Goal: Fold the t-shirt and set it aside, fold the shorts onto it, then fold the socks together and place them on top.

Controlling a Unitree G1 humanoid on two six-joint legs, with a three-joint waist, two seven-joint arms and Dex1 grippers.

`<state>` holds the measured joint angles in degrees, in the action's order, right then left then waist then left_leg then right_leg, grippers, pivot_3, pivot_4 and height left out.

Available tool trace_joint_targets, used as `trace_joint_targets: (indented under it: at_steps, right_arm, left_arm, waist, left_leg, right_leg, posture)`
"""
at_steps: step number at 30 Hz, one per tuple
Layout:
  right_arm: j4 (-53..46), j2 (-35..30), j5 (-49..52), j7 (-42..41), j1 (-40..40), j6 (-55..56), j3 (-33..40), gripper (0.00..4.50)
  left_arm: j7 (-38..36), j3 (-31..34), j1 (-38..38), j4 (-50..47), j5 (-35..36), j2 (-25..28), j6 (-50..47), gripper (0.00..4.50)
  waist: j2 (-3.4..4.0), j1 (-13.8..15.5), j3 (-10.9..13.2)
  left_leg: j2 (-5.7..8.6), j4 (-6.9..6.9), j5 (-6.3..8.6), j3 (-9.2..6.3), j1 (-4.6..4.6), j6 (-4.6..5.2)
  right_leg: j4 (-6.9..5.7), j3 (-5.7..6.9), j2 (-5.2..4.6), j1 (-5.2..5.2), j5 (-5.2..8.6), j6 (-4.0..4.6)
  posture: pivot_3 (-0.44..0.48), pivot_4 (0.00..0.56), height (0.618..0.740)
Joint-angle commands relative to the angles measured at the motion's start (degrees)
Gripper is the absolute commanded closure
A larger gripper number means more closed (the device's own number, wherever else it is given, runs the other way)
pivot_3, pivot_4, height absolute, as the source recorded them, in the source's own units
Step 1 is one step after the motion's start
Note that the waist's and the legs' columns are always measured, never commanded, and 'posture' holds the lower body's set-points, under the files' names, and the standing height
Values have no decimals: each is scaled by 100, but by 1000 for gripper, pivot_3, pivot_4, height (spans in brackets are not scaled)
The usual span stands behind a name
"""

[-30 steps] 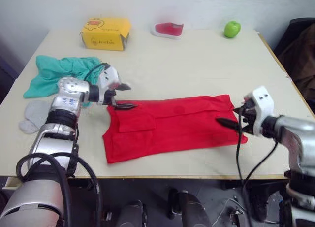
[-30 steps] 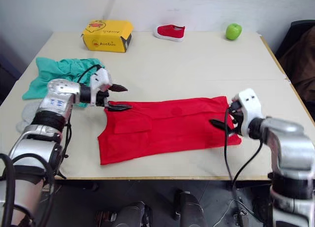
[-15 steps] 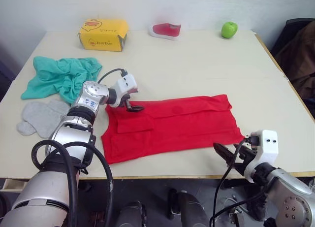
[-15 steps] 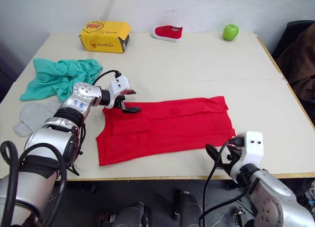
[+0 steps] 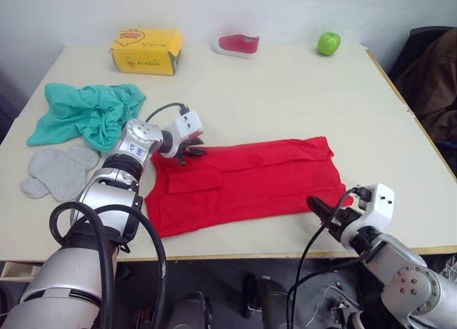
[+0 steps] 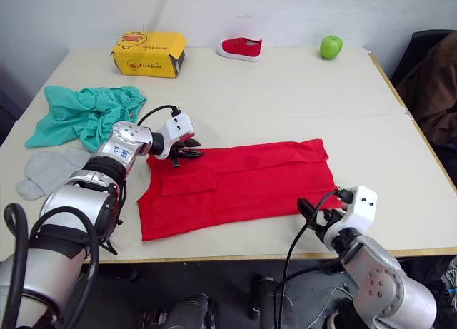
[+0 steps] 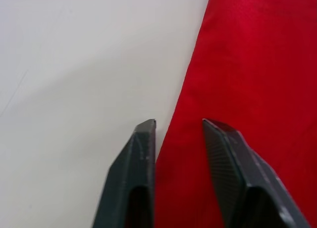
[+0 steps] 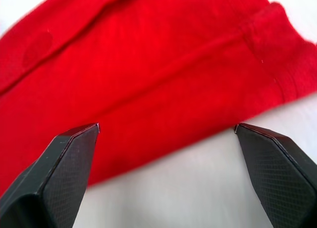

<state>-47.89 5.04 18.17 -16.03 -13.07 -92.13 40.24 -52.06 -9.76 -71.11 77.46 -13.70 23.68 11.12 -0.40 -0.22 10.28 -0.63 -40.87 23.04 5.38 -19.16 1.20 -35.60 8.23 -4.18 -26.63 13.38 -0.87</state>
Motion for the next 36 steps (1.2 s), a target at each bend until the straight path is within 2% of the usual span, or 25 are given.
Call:
trace_joint_targets:
  at_steps: [1, 2, 3, 13, 14, 17, 23, 29, 34, 36]
  right_arm:
    - [362, 31, 73, 211, -34, -37, 51, 418]
    - [412, 50, 95, 250, -96, -37, 51, 657]
    - [460, 61, 116, 282, -147, -37, 51, 1009]
    - [663, -108, 330, 401, -160, -37, -50, 4456]
    - [666, -144, 344, 403, -139, -37, -67, 4456]
    - [662, -179, 402, 417, -61, -37, -109, 4500]
    - [632, -161, 497, 489, -41, -37, -114, 4500]
    - [581, -167, 532, 527, -10, -37, -130, 4500]
    - [461, -165, 532, 561, 114, -37, -222, 4500]
    - [437, -154, 521, 574, 122, -37, -221, 4500]
  left_arm:
    - [17, 45, -14, -10, -76, 68, -6, 4146]
    - [5, 45, -2, -11, -91, 80, -5, 4468]
    - [-9, 45, 8, -12, -103, 89, 0, 4500]
    - [-29, 104, 72, -15, -139, 175, -13, 4500]
    - [-33, 142, 56, -13, -109, 181, -60, 4500]
    - [-114, 205, 8, -18, -73, 187, -138, 3883]
    - [0, 118, -41, -19, -265, 161, -145, 2114]
    - [31, 68, -41, 23, -374, 81, -332, 2114]
    - [-571, 212, -59, 61, -197, -11, -919, 2114]
    - [-717, 239, -44, 49, -185, -19, -998, 2497]
  waist:
    - [-12, -2, -7]
    - [-15, -5, -9]
    - [-15, -12, -9]
    - [-15, -101, -9]
    - [-15, -107, -9]
    - [-15, -117, -9]
    - [-15, -121, -9]
    - [-16, -121, -11]
    - [-17, -121, -12]
    - [-18, -121, -13]
  left_leg:
    - [0, 0, 0, 0, 1, 0]
    - [-1, 0, 0, 0, 0, 0]
    - [-1, 0, 0, 0, 1, 0]
    - [-5, 7, 0, 1, 5, 0]
    - [-5, 8, 0, 1, 5, 0]
    - [-5, 8, 0, 0, 5, 0]
    - [-5, 14, 0, 0, 7, 0]
    - [-5, 17, 0, 1, 10, 0]
    - [-4, 22, 0, 2, 10, 0]
    - [-4, 23, 0, 3, 12, 0]
  right_leg:
    - [0, 0, 0, 0, 0, 0]
    - [0, 0, 0, 0, 0, 0]
    - [0, 0, 0, 1, 0, 0]
    - [-2, -3, 1, 0, 1, 2]
    - [-2, -3, 1, 0, 2, 3]
    - [-2, -2, 0, 0, 2, 3]
    - [0, -2, 0, 0, 2, 3]
    - [0, -4, 0, 0, 2, 3]
    - [1, -4, 0, 0, 2, 3]
    - [1, -5, 0, 2, 2, 3]
  posture:
    - [0, 150, 740]
    - [0, 150, 740]
    - [0, 150, 740]
    - [0, 150, 740]
    - [0, 150, 740]
    - [0, 150, 740]
    - [0, 150, 740]
    - [0, 150, 740]
    - [0, 150, 740]
    - [0, 150, 740]
